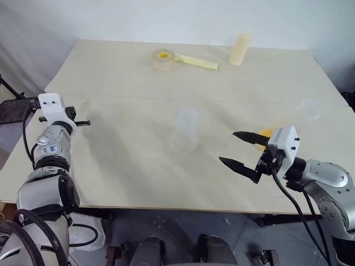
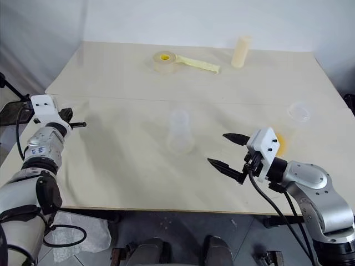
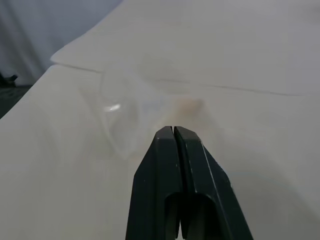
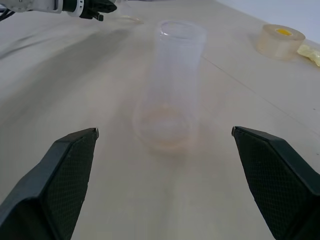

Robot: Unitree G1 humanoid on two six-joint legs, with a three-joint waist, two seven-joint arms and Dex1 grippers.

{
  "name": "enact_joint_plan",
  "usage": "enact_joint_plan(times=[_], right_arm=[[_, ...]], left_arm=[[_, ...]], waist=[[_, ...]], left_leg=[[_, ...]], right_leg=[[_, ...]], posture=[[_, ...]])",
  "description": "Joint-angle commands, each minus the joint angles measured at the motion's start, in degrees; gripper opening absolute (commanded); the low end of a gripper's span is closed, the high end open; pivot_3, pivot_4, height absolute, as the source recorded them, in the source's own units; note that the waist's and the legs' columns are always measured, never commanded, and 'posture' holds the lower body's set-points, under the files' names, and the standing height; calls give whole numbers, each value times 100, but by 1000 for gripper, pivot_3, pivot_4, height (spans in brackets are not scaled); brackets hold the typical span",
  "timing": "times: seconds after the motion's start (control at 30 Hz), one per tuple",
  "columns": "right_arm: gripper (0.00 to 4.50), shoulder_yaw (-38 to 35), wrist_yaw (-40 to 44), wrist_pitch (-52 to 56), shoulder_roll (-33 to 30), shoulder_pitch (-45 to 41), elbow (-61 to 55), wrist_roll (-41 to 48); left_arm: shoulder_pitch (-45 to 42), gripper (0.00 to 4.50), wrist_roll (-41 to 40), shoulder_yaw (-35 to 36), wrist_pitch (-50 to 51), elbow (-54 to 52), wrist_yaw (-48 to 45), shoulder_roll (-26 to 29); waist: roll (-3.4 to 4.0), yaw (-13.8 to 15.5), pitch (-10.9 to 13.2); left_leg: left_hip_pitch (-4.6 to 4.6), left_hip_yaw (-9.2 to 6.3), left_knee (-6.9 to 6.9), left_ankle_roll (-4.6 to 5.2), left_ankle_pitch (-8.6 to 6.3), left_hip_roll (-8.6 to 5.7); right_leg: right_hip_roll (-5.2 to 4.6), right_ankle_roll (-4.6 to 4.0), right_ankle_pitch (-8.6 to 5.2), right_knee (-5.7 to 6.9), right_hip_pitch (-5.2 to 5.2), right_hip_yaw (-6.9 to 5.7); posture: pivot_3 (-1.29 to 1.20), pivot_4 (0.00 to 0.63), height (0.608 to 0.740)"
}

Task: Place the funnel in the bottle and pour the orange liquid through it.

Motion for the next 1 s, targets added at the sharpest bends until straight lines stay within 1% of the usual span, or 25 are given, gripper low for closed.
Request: enact_joint_plan(times=[0.03, 0.1, 0.2, 0.23, 0.3, 0.37, 0.43, 0.53, 0.57, 0.7, 0.8, 0.9, 1.0], right_arm=[[4500, -210, -46, -76, -35, 34, -189, 29], [4500, -195, -46, -72, -38, 18, -172, 34], [4500, -183, -39, -74, -45, -5, -147, 41], [4500, -182, -35, -73, -48, -14, -141, 44], [4500, -181, -11, -75, -56, -38, -117, 55], [4500, -182, 16, -87, -65, -66, -85, 59], [4500, -181, 32, -101, -64, -100, -52, 57], [4500, -172, 48, -109, -51, -152, -11, 48], [4500, -163, 65, -120, -46, -170, 11, 43], [4500, -97, 107, -167, -19, -260, 109, 4], [4500, -43, 141, -193, 4, -357, 185, -13], [4500, 28, 152, -200, 31, -438, 230, -43], [4500, 96, 157, -216, 63, -506, 274, -70]], left_arm=[[36, 42, 21, -16, 193, -378, 440, 31], [143, 42, -86, 37, 231, -648, 516, -80], [373, 42, -367, 218, 649, -1249, 597, -263], [492, 215, -429, 246, 737, -1519, 583, -320], [799, 621, -428, 192, 1304, -2259, 739, -421], [1107, 1227, -527, 148, 2125, -3071, 737, -502], [1334, 1839, -884, 277, 2855, -3775, 552, -576], [1597, 2841, -894, 509, 3056, -4521, 1079, -696], [1693, 3107, -863, 531, 3107, -4762, 1212, -737], [1975, 4391, -584, 394, 3247, -5353, 1549, -772], [1941, 4456, -391, 416, 3283, -5337, 1897, -768], [1733, 4456, -384, 507, 3217, -4897, 2043, -738], [1442, 4456, -334, 486, 3010, -4221, 2076, -666]], waist=[[0, 3, 0], [-1, 1, 0], [-1, 8, 0], [-1, 6, -1], [-2, -5, 0], [-2, -10, 0], [-2, -11, 0], [-3, 7, 0], [-3, 7, -1], [-3, 9, -1], [-4, 21, -1], [-5, 22, -1], [-5, 24, -2]], left_leg=[[0, -1, 0, 0, 0, 0], [0, -1, 1, 0, 0, 0], [0, -6, 2, 0, 0, 0], [0, -7, 4, 0, 0, 0], [0, -7, 5, 0, 0, 0], [1, -11, 4, 0, 0, 1], [1, -15, 5, 0, 0, 1], [0, -34, 8, 0, 0, 2], [0, -52, 9, 0, 0, 2], [1, -58, 9, -1, 0, 1], [1, -58, 12, -1, 0, 0], [0, -60, 12, 0, 0, -1], [-1, -60, 12, 0, 0, -2]], right_leg=[[0, 0, 0, 0, 0, 0], [-1, 0, 0, 2, 0, 1], [-3, 0, 0, 9, 0, 1], [-3, 0, 0, 11, 0, 1], [-4, 0, 0, 13, 0, 2], [-3, 0, 0, 14, -1, 2], [-3, 0, 0, 15, -1, 3], [-4, 0, 0, 16, -1, 7], [-5, 0, 0, 16, -1, 8], [-5, 0, 0, 16, -1, 9], [-5, 0, 0, 16, 2, 9], [-5, 0, 0, 16, 2, 8], [-5, 0, 0, 16, 2, 6]], posture=[[0, 150, 740], [0, 150, 740], [0, 150, 740], [0, 150, 740], [0, 150, 740], [0, 150, 740], [0, 150, 740], [0, 150, 740], [0, 150, 740], [0, 150, 740], [0, 150, 740], [0, 150, 740], [0, 150, 740]])
